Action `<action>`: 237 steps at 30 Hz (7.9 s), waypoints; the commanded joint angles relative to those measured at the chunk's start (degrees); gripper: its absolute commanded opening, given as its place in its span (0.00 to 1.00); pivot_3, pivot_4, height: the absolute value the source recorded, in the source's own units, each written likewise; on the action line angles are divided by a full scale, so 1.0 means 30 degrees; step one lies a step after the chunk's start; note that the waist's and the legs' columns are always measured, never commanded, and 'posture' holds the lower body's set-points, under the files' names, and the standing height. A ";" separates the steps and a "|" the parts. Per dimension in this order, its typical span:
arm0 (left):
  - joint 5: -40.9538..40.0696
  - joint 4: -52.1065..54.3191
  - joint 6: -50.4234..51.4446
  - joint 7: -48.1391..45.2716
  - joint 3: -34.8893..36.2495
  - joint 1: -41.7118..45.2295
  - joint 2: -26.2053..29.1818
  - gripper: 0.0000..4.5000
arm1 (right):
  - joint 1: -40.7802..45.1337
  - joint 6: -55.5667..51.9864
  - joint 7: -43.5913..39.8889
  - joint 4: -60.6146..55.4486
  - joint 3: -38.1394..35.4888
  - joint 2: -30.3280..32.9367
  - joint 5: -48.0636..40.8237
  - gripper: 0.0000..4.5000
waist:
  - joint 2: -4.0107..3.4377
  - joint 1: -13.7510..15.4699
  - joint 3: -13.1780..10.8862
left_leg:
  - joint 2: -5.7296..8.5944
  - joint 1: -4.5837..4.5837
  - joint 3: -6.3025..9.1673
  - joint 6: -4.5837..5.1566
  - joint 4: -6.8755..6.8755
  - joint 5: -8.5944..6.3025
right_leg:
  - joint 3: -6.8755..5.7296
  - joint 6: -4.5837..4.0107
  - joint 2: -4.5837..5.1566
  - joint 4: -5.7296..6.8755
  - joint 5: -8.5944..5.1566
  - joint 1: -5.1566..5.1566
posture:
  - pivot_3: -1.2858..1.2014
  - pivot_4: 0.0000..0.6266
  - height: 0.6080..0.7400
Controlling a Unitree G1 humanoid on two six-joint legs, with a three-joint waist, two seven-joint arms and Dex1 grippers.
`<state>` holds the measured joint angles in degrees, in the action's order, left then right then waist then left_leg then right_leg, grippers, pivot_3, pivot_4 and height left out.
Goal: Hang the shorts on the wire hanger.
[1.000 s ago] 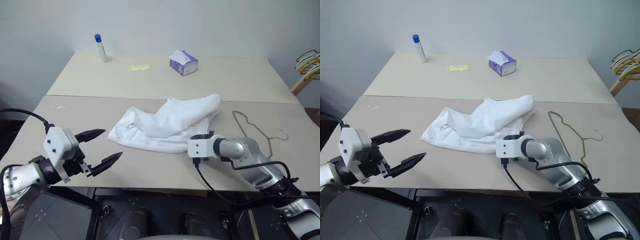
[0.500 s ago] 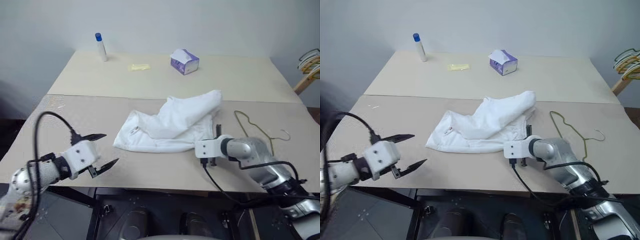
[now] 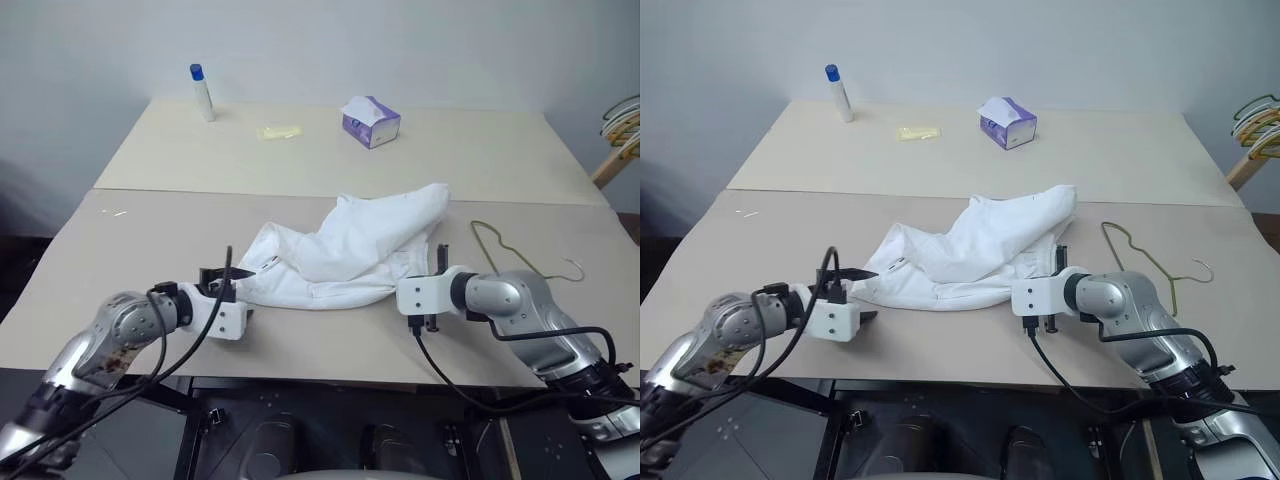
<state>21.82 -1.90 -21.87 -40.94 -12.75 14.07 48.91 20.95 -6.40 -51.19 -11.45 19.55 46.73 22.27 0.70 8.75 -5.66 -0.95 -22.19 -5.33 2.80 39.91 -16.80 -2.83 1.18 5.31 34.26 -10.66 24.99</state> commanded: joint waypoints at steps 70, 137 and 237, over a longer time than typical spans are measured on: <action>-0.8938 -0.6335 -0.7820 0.6051 -0.0918 0.8277 0.2332 0.01 | 1.5515 2.2399 1.8054 2.6896 0.1794 -0.2226 0.3712 0.00 | 0.0048 -0.2523 0.0425 | 0.0046 0.0093 -0.0117 -0.0368 -0.0336 0.0285 | 0.0075 -0.0015 -0.0006 0.0014 0.0070 0.0083 | 0.61 0.07 1.00; -0.6538 -1.4779 -0.7071 0.7596 0.2450 1.6899 -0.1141 0.01 | 1.6780 1.9365 1.5327 2.7701 -0.0459 -0.2582 -0.0804 0.00 | 0.0205 -0.2395 0.0581 | 0.0024 0.0195 -0.0104 -0.0420 -0.0458 0.0378 | -0.0332 -0.0134 0.0050 -0.0048 0.0144 0.0005 | 0.60 0.00 1.00; -1.9114 0.7524 1.5089 -0.5675 0.5816 0.1249 -0.2513 1.00 | -0.1887 -1.6170 0.6398 0.1507 -0.9707 0.1974 -1.2213 0.91 | 0.0220 -0.3740 0.0621 | -0.0148 0.0660 -0.0345 -0.0056 -0.0234 0.0043 | 0.0204 -0.0058 -0.0010 0.0222 -0.0052 -0.0186 | 0.50 0.04 1.00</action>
<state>-35.82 19.39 24.23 -57.95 3.44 17.57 40.90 15.07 -53.49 -31.55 -4.28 -7.70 52.99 -13.11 1.36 -2.47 -3.80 -1.40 -20.21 -6.36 2.64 39.21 -16.67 -2.22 1.00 5.28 34.92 -10.82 24.43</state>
